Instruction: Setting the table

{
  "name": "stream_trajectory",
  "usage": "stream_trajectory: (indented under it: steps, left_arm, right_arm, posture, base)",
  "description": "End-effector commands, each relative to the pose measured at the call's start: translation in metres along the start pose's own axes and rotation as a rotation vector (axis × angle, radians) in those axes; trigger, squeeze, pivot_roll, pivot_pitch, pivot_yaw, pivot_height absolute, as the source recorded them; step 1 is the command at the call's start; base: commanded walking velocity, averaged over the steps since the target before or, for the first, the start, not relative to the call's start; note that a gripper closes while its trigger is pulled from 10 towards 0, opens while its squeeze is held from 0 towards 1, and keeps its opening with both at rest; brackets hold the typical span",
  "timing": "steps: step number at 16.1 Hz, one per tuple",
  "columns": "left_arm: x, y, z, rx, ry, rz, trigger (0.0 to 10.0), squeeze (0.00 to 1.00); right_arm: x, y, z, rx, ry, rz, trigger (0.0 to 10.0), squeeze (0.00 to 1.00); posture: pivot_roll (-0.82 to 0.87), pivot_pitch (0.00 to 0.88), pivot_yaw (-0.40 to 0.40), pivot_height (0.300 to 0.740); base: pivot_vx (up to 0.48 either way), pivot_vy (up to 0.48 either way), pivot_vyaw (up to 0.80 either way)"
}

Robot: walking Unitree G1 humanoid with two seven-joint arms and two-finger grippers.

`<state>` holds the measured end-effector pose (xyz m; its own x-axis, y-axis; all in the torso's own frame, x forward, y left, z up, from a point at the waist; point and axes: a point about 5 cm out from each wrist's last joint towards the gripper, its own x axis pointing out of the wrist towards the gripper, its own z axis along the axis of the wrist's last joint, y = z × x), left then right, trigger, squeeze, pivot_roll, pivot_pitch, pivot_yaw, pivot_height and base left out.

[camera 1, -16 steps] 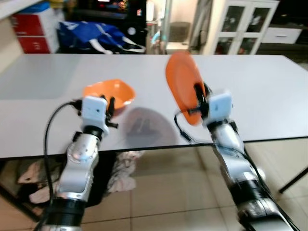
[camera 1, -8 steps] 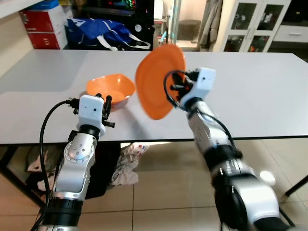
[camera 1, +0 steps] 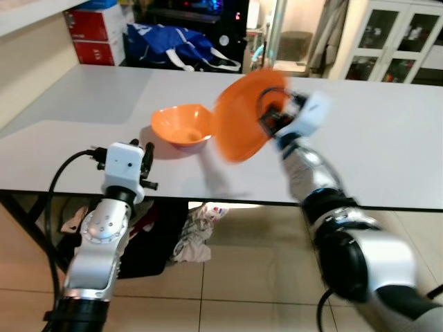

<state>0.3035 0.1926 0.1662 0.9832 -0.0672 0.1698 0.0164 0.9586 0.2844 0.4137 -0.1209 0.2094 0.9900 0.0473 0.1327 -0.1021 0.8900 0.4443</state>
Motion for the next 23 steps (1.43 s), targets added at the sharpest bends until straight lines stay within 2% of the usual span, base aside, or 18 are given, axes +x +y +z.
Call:
stream_trajectory:
  steps: [1, 3, 4, 7, 9, 12, 14, 16, 19, 20, 23]
  left_arm:
    - [-0.001, 0.001, 0.003, 0.007, -0.006, -0.01, 10.0, 0.0]
    - [-0.001, -0.001, 0.003, 0.007, -0.003, -0.019, 10.0, 0.0]
    - [0.0, -0.002, 0.003, 0.007, -0.003, -0.022, 10.0, 0.0]
    - [0.0, -0.004, 0.004, 0.007, -0.001, -0.038, 10.0, 0.0]
    - [-0.003, -0.002, 0.005, 0.013, 0.004, -0.047, 10.0, 0.0]
    - [-0.009, 0.001, 0.005, 0.022, 0.013, -0.052, 10.0, 0.0]
    - [-0.012, 0.001, 0.005, 0.024, 0.02, -0.053, 10.0, 0.0]
    - [-0.012, 0.0, 0.006, 0.021, 0.022, -0.053, 10.0, 0.0]
    - [-0.013, -0.003, 0.006, 0.009, 0.024, -0.051, 10.0, 0.0]
    - [-0.013, -0.003, 0.006, 0.008, 0.026, -0.05, 10.0, 0.0]
    - [-0.015, -0.003, 0.006, 0.005, 0.03, -0.044, 10.0, 0.0]
  right_arm:
    - [0.006, 0.004, 0.027, -0.015, -0.113, 0.002, 0.0, 0.0]
    - [0.009, 0.003, 0.049, -0.038, -0.203, 0.018, 0.0, 0.0]
    - [0.009, 0.001, 0.051, -0.04, -0.204, 0.011, 0.0, 0.0]
    - [0.006, -0.023, 0.044, 0.013, -0.162, -0.1, 0.0, 0.0]
    - [0.0, -0.045, 0.033, 0.077, -0.115, -0.209, 0.0, 0.0]
    - [-0.007, -0.06, 0.019, 0.107, -0.065, -0.285, 0.0, 0.0]
    - [-0.011, -0.061, 0.001, 0.143, 0.003, -0.298, 0.0, 0.0]
    - [-0.013, -0.054, -0.014, 0.152, 0.061, -0.278, 0.0, 0.0]
    - [-0.016, -0.042, -0.031, 0.085, 0.16, -0.231, 0.0, 0.0]
    - [-0.018, -0.043, -0.037, 0.044, 0.199, -0.23, 0.0, 0.0]
    - [-0.021, -0.045, -0.044, -0.004, 0.235, -0.235, 0.0, 0.0]
  posture:
    - [0.14, 0.0, -0.036, 0.74]
    - [0.12, 0.0, -0.03, 0.74]
    - [0.12, 0.0, -0.028, 0.74]
    - [0.12, 0.0, -0.017, 0.74]
    - [0.14, 0.0, -0.01, 0.74]
    - [0.15, 0.0, -0.004, 0.74]
    - [0.16, 0.0, -0.009, 0.74]
    - [0.15, 0.0, -0.013, 0.74]
    - [0.15, 0.0, -0.022, 0.74]
    - [0.15, 0.0, -0.026, 0.74]
    - [0.15, 0.0, -0.031, 0.74]
  base:
    - [0.0, 0.0, 0.0]
    - [0.0, 0.0, 0.0]
    - [0.0, 0.0, 0.0]
    - [0.0, 0.0, 0.0]
    - [0.0, 0.0, 0.0]
    - [0.0, 0.0, 0.0]
    - [0.0, 0.0, 0.0]
    - [0.0, 0.0, 0.0]
    - [0.0, 0.0, 0.0]
    - [0.0, 0.0, 0.0]
    - [0.0, 0.0, 0.0]
